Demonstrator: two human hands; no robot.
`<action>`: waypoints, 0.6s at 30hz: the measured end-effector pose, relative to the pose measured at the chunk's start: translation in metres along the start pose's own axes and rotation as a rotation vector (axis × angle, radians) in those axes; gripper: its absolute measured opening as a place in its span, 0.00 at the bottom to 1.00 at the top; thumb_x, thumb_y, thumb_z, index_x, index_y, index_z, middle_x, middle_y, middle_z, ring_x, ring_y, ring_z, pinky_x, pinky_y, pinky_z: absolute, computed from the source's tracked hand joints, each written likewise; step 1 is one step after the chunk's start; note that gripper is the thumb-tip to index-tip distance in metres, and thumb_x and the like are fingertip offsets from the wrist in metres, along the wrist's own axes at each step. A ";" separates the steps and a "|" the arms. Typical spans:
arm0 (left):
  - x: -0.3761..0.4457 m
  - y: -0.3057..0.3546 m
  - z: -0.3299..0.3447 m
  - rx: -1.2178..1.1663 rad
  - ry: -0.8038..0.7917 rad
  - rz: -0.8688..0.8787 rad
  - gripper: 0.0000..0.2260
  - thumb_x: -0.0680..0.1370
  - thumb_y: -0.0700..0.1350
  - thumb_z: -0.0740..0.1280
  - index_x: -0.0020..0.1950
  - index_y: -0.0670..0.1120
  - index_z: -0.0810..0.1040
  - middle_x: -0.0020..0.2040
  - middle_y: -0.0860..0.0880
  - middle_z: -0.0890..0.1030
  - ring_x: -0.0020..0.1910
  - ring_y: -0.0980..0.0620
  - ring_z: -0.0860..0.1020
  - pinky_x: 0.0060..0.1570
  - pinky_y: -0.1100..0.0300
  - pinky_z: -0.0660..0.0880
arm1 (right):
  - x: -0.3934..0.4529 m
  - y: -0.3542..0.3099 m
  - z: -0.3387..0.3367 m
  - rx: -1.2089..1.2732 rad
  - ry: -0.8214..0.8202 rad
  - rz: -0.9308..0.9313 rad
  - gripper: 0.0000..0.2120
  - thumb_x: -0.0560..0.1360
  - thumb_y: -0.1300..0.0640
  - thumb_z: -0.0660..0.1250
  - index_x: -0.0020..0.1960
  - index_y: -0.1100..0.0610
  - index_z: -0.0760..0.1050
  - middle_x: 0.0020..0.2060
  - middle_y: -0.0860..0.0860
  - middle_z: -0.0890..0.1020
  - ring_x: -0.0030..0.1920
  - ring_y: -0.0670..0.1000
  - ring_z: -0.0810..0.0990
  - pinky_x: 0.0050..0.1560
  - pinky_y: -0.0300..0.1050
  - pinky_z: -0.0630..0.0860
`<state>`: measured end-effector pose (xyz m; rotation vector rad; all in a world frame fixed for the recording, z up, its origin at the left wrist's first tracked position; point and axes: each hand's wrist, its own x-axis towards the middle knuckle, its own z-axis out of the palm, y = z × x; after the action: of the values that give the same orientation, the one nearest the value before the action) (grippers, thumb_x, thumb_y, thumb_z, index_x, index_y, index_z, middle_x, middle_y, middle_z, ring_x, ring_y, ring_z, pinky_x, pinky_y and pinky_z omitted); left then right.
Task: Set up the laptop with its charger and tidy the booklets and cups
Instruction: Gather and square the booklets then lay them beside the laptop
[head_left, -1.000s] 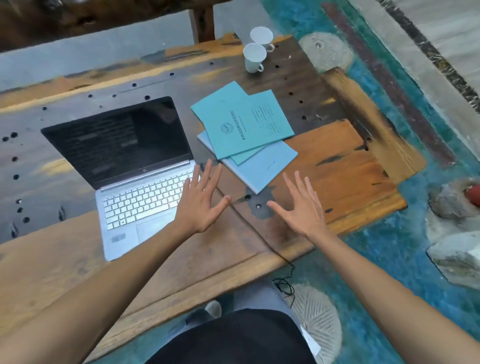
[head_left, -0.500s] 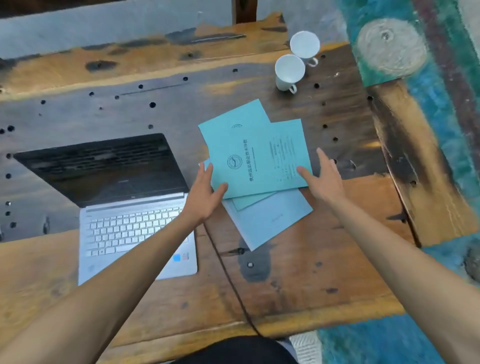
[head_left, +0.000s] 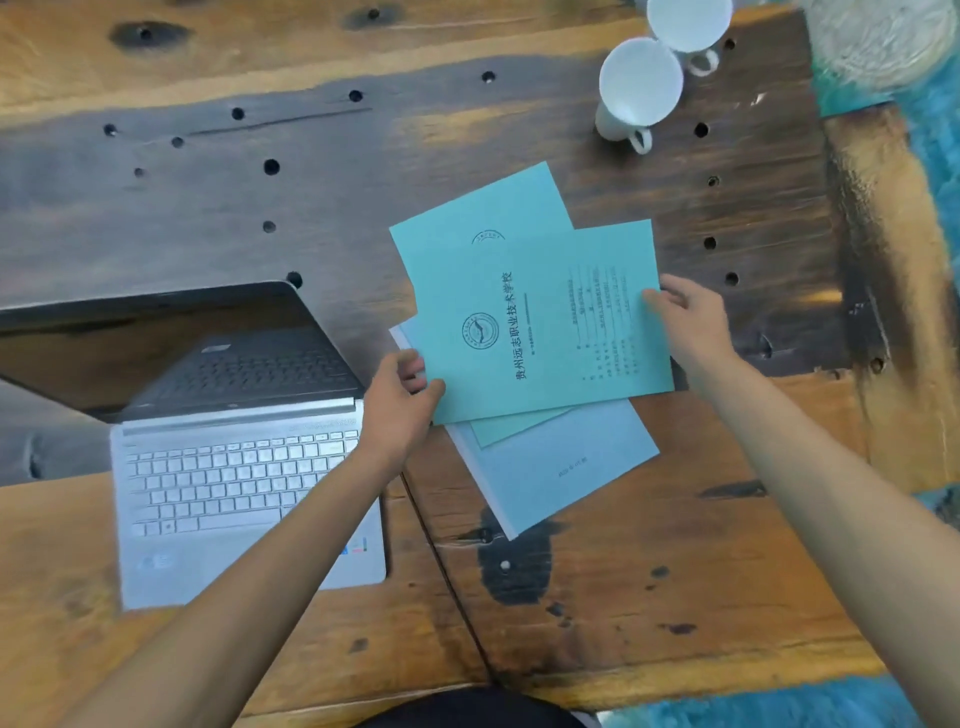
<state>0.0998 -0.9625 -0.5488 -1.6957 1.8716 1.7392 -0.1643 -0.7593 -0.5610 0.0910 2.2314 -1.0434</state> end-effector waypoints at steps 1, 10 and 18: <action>0.002 -0.001 0.000 -0.027 -0.012 -0.036 0.20 0.76 0.41 0.71 0.68 0.45 0.73 0.57 0.53 0.79 0.52 0.57 0.80 0.57 0.53 0.80 | 0.002 -0.005 0.002 0.038 0.012 0.013 0.09 0.81 0.52 0.64 0.55 0.44 0.82 0.46 0.38 0.86 0.44 0.42 0.86 0.40 0.42 0.78; 0.007 0.018 -0.012 -0.324 -0.165 -0.156 0.15 0.75 0.37 0.72 0.60 0.45 0.76 0.58 0.47 0.81 0.58 0.47 0.82 0.58 0.50 0.79 | -0.009 -0.023 -0.002 0.236 0.043 0.149 0.14 0.85 0.56 0.59 0.60 0.46 0.82 0.52 0.42 0.86 0.53 0.47 0.85 0.50 0.50 0.81; 0.007 0.059 -0.011 -0.747 -0.287 0.012 0.26 0.78 0.29 0.66 0.73 0.47 0.72 0.67 0.44 0.80 0.63 0.43 0.81 0.58 0.48 0.80 | -0.062 0.001 -0.017 0.773 0.005 0.282 0.15 0.86 0.59 0.55 0.66 0.50 0.77 0.61 0.50 0.85 0.61 0.51 0.82 0.56 0.54 0.78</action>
<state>0.0613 -0.9899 -0.5111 -1.4621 1.1748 2.7284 -0.1250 -0.7337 -0.5167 0.7131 1.6337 -1.6663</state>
